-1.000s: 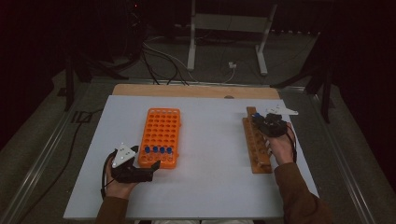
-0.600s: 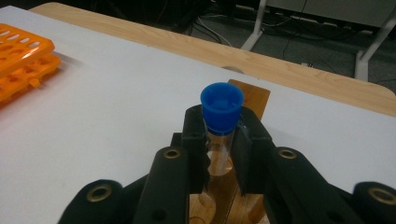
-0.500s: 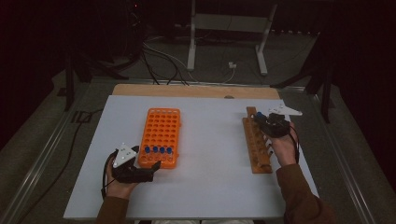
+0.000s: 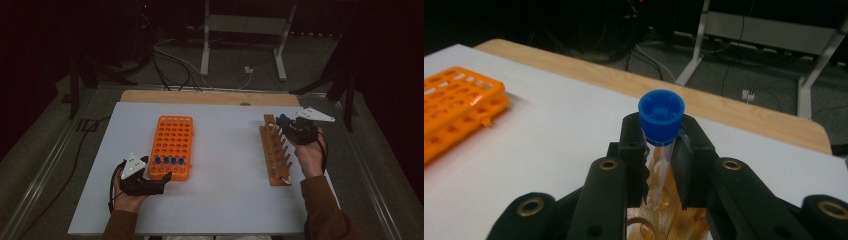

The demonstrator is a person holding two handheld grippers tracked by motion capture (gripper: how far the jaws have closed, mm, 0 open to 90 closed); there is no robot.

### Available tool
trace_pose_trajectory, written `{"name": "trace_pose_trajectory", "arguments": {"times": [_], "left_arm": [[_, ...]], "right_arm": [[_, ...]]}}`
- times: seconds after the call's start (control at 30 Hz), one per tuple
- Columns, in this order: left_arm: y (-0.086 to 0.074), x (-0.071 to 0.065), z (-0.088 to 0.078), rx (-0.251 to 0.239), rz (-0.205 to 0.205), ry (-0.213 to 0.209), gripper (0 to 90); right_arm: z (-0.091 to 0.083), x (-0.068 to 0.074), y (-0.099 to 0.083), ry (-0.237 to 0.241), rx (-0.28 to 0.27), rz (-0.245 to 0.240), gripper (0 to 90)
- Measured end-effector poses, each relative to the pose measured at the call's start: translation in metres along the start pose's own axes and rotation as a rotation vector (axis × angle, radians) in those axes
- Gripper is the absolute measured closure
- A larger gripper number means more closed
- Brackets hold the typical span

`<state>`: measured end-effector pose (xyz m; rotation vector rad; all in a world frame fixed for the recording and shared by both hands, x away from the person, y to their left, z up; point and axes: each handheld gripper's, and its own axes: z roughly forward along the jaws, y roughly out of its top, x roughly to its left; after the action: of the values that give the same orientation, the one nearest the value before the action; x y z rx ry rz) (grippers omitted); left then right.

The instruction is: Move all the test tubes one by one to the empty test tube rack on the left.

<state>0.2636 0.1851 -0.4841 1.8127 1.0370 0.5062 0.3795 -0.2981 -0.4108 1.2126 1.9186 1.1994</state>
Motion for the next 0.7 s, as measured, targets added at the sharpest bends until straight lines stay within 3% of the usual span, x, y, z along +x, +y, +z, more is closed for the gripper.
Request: {"name": "trace_pose_trajectory", "arguments": {"times": [0.23,0.5,0.6,0.7], "left_arm": [[0.0,0.0,0.0,-0.005,0.007,0.011,0.8],[0.002,0.0,-0.003,-0.03,0.001,0.029,0.8],[0.003,0.0,-0.006,-0.047,-0.004,0.041,0.8],[0.009,0.0,-0.011,-0.095,-0.025,0.052,1.3]], "right_arm": [[-0.01,0.005,0.007,0.001,-0.042,-0.006,77.2],[-0.019,0.02,0.005,0.05,-0.068,-0.017,77.1],[-0.019,0.024,0.002,0.074,-0.062,-0.011,77.1],[-0.017,0.029,-0.001,0.087,-0.048,-0.015,77.1]]}}
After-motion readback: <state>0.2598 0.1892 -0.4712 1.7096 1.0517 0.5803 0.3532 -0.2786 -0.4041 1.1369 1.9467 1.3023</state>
